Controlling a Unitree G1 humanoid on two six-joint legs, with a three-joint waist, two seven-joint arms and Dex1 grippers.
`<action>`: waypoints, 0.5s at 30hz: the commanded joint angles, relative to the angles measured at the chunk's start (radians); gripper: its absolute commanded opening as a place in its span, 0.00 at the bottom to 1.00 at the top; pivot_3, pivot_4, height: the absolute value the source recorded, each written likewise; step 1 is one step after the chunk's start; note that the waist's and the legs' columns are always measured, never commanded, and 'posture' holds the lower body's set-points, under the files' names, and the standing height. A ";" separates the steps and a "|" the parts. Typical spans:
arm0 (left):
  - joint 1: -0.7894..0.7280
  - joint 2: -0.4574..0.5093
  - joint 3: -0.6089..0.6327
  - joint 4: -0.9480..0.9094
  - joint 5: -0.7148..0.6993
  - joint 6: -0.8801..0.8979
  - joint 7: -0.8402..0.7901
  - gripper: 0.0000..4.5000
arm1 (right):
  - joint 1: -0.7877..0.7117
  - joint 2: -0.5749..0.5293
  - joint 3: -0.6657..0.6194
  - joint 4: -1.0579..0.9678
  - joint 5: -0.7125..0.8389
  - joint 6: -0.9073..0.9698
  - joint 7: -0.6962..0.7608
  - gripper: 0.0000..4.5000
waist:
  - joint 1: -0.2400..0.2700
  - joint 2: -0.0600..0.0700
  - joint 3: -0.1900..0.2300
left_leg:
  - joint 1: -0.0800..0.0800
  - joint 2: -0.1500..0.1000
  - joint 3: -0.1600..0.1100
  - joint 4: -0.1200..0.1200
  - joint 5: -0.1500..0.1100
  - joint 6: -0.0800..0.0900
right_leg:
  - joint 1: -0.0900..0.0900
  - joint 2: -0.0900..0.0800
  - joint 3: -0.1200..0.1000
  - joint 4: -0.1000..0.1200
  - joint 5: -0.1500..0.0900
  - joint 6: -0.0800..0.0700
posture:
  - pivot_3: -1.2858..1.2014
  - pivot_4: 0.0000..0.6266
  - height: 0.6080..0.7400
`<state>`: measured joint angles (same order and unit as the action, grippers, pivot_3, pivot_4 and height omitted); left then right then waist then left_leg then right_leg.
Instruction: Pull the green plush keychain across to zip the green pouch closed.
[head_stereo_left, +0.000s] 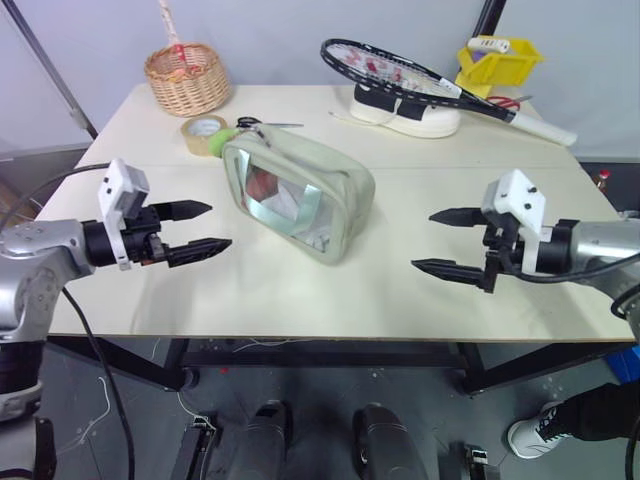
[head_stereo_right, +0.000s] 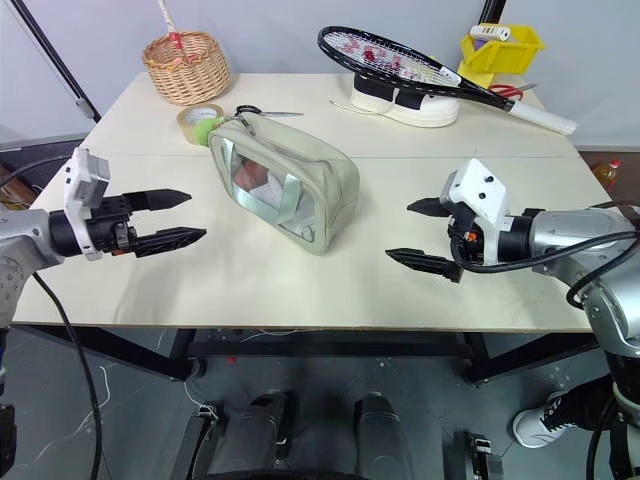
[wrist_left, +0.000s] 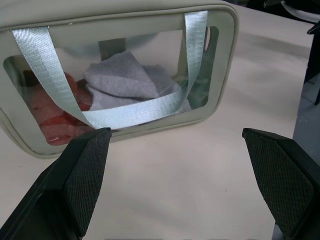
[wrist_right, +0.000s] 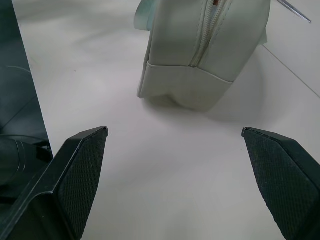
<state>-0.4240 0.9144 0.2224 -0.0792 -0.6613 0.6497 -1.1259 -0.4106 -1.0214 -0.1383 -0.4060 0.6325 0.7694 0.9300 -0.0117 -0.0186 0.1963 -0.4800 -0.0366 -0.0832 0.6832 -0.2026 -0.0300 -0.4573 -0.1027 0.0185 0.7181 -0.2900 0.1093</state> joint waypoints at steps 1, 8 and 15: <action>-0.018 0.017 0.040 0.001 -0.030 0.041 0.013 1.00 | -0.028 -0.001 -0.014 -0.002 -0.001 -0.009 0.005 0.99 | 0.000 0.000 0.000 | 0.000 0.000 0.000 0.000 0.000 0.000 | 0.000 0.000 0.000 0.000 0.000 0.000 | 0.52 0.24 0.39; -0.061 0.011 0.063 0.018 -0.056 0.056 0.016 1.00 | -0.048 0.008 0.000 0.003 0.002 -0.006 0.004 0.99 | 0.000 0.000 0.000 | 0.000 0.000 0.000 0.000 0.000 0.000 | 0.000 0.000 0.000 0.000 0.000 0.000 | 0.52 0.24 0.39; -0.068 0.002 0.088 0.013 -0.075 0.055 0.028 1.00 | -0.119 0.033 0.042 0.023 -0.001 -0.004 0.014 0.99 | -0.002 0.000 0.000 | 0.000 0.000 0.000 0.000 0.000 0.000 | 0.000 0.000 0.000 0.000 0.000 0.000 | 0.52 0.24 0.39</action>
<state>-0.4777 0.9109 0.2620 -0.0548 -0.7170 0.7151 -1.1040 -0.4882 -0.9963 -0.0903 -0.3802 0.6300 0.7698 0.9383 -0.0137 -0.0186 0.1963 -0.4800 -0.0366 -0.0834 0.6832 -0.2026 -0.0300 -0.4575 -0.1025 0.0184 0.7182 -0.2900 0.1094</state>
